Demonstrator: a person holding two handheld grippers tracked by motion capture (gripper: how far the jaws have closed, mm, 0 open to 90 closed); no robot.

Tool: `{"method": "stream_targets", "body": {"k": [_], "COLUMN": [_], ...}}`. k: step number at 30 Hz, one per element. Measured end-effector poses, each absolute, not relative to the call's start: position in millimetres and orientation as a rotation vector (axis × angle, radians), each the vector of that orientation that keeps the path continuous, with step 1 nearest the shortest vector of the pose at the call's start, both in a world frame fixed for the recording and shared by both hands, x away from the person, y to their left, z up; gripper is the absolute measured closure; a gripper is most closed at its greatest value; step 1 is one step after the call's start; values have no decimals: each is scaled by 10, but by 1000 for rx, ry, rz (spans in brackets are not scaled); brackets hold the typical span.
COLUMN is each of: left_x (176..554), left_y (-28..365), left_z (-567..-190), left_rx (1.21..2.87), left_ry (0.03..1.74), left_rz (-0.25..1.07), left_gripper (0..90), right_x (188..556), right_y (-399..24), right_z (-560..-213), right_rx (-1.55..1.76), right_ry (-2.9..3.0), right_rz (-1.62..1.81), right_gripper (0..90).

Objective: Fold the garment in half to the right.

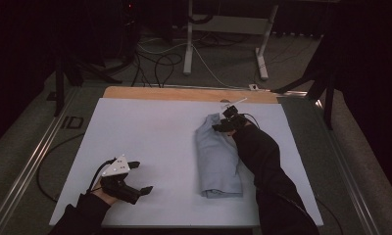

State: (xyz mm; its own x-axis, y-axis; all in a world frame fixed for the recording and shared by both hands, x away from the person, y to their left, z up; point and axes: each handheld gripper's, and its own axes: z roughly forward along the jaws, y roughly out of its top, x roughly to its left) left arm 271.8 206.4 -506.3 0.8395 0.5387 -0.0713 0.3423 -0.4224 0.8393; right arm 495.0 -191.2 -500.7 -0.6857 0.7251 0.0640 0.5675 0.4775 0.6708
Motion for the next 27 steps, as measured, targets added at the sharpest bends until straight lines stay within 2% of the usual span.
{"method": "stream_targets", "body": {"k": [3, 4, 5, 6, 10, 14, 24, 27], "left_x": [2717, 2717, 2714, 2716, 2711, 2717, 2718, 2714], "left_y": [2077, 2077, 2078, 2082, 2082, 2099, 2117, 2119], "left_z": [-5055, -5055, -5051, -5049, -5047, -5044, -5036, -5037], "left_rx": [2048, 2048, 2050, 2048, 2049, 2044, 2036, 2042], "left_ry": [646, 646, 643, 643, 639, 643, 647, 645], "left_rz": [259, 259, 261, 259, 259, 259, 266, 271], "left_gripper": [6, 6, 6, 6, 6, 6, 6, 6], "right_x": [4870, 4870, 4788, 4730, 4579, 4246, 3658, 3423], "right_y": [-1920, -1920, -1914, -1910, -1885, -1849, -1835, -1883], "right_z": [-4881, -4881, -4801, -4757, -4667, -4551, -4487, -4525], "right_rx": [1103, 1103, 1072, 1045, 998, 899, 775, 749], "right_ry": [2496, 2496, 2522, 2522, 2526, 2543, 2577, 2609], "right_rz": [1076, 1076, 1127, 1143, 1169, 1211, 1285, 1310], "right_gripper": [238, 238, 170, 159, 150, 167, 183, 130]}}
